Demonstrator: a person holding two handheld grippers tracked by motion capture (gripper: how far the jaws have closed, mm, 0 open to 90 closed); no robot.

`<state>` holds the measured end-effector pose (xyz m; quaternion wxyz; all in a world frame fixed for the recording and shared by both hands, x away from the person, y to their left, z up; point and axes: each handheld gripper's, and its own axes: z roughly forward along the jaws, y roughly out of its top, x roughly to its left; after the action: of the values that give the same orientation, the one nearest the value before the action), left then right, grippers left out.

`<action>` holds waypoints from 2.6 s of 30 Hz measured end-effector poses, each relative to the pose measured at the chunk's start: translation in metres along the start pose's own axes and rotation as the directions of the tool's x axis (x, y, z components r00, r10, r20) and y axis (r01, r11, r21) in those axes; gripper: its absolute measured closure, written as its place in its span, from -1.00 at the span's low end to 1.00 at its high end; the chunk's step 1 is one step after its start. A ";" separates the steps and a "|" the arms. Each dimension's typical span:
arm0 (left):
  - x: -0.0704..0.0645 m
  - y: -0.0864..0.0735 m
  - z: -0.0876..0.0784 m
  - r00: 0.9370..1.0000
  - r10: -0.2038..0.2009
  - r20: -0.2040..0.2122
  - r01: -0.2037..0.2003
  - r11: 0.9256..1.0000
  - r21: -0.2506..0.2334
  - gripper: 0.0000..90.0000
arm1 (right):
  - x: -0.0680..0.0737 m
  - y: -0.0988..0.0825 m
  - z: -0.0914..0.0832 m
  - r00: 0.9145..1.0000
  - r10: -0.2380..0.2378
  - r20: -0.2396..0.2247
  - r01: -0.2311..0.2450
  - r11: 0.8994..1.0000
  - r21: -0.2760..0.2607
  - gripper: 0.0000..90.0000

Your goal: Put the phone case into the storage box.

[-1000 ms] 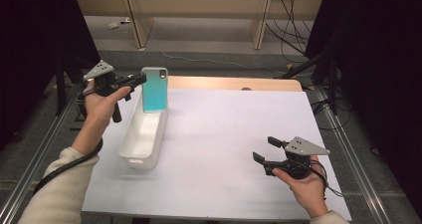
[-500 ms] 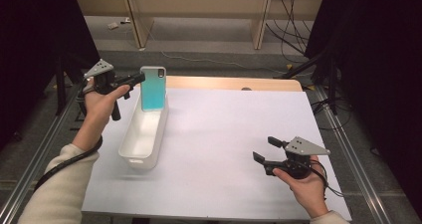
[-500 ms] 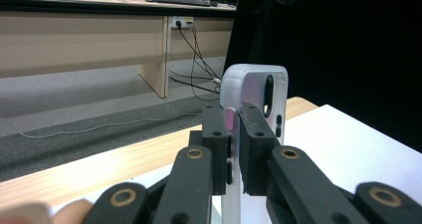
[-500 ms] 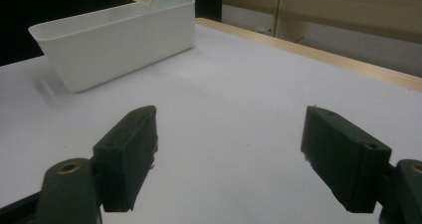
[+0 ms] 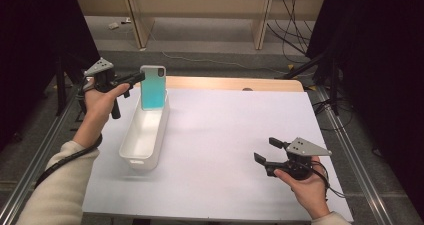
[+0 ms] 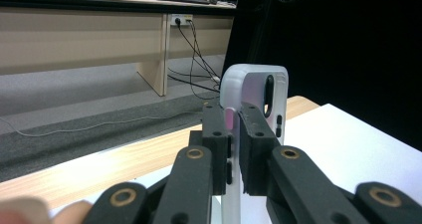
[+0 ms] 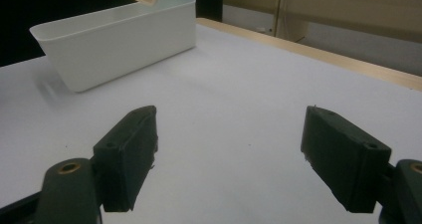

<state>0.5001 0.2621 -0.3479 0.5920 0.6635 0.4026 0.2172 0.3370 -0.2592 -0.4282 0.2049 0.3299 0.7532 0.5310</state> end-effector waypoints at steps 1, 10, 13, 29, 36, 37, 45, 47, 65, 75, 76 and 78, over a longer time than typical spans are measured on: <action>0.001 0.000 0.000 1.000 -0.001 -0.001 0.001 1.000 0.002 0.84 | 0.000 0.000 0.000 1.000 -0.001 -0.002 0.001 1.000 0.001 -0.48; 0.008 -0.003 0.003 1.000 0.010 -0.024 -0.010 1.000 0.010 0.84 | 0.001 -0.001 0.002 1.000 0.014 -0.016 -0.014 1.000 -0.003 -0.47; 0.010 -0.003 0.004 0.999 0.018 -0.029 -0.018 1.000 0.012 0.84 | 0.001 -0.001 0.002 1.000 0.016 -0.015 -0.016 1.000 -0.004 -0.47; 0.019 -0.006 0.015 1.000 0.005 -0.027 -0.005 1.000 0.012 0.84 | 0.000 -0.001 0.002 1.000 0.017 -0.016 -0.017 1.000 -0.002 -0.47; 0.023 -0.008 0.020 0.999 0.003 -0.033 -0.002 1.000 0.017 0.84 | -0.001 0.000 -0.001 1.000 -0.005 0.001 0.005 1.000 0.024 -0.46; 0.023 -0.008 0.020 0.999 0.003 -0.035 -0.002 1.000 0.018 0.84 | -0.001 0.000 -0.002 1.000 0.003 -0.002 -0.003 0.999 0.033 -0.46; 0.025 -0.008 0.024 0.999 0.004 -0.039 -0.003 1.000 0.020 0.84 | -0.002 -0.001 0.000 1.000 -0.006 0.004 0.006 1.000 0.008 -0.46; 0.026 -0.008 0.024 0.999 0.002 -0.042 -0.001 1.000 0.019 0.84 | -0.002 -0.002 0.001 1.000 -0.003 -0.001 0.003 1.000 -0.002 -0.46; 0.032 -0.008 0.029 0.998 -0.002 -0.055 0.004 1.000 0.025 0.84 | -0.001 -0.002 0.000 1.000 0.021 -0.011 -0.021 1.000 0.014 -0.46; 0.035 -0.013 0.032 0.998 -0.012 -0.061 0.014 0.999 0.029 0.84 | -0.001 -0.002 0.001 1.000 0.012 -0.009 -0.012 1.000 0.004 -0.46; 0.035 -0.013 0.032 0.998 -0.011 -0.061 0.013 0.999 0.031 0.84 | -0.001 -0.002 0.001 1.000 0.019 -0.012 -0.019 1.000 0.008 -0.46; 0.035 -0.013 0.032 0.998 -0.011 -0.060 0.013 0.999 0.032 0.84 | -0.001 -0.002 0.001 1.000 0.014 -0.010 -0.014 1.000 0.008 -0.46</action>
<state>0.5416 0.2698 -0.3740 0.5703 0.6637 0.4276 0.2267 0.3377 -0.2597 -0.4303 0.1961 0.3333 0.7540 0.5309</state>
